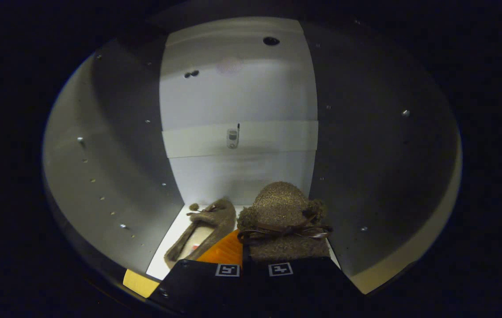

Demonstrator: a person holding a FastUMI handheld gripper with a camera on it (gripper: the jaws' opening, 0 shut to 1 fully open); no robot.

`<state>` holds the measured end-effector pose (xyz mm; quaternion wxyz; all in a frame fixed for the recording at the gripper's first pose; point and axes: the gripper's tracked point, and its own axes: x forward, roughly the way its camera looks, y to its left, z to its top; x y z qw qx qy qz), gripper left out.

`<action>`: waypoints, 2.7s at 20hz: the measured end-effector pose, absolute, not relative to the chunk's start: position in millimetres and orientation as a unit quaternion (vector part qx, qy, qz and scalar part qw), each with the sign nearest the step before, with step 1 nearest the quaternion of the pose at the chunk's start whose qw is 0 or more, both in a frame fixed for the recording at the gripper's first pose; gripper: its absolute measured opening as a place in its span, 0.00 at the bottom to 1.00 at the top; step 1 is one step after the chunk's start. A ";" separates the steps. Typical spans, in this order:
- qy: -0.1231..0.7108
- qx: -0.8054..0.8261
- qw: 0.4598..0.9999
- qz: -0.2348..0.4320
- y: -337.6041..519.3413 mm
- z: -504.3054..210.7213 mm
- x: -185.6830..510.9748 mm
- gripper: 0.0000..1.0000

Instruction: Open the shoe cabinet door, grab the shoes and put them into the shoe cabinet, then close the shoe cabinet door.

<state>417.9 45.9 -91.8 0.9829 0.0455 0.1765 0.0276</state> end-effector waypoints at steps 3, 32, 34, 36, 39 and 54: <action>0.196 0.052 0.979 0.024 43.8 -120.6 448.8 0.09; 0.229 0.037 0.972 0.043 47.8 -110.5 396.9 0.99; 0.198 0.033 0.979 0.045 44.4 -91.8 379.2 0.99; 0.160 0.026 0.986 0.046 42.1 -69.3 357.9 0.98; 0.083 0.028 0.995 0.041 40.6 -27.1 318.5 0.99; -0.057 -0.002 0.998 0.012 -3.6 4.5 47.7 0.98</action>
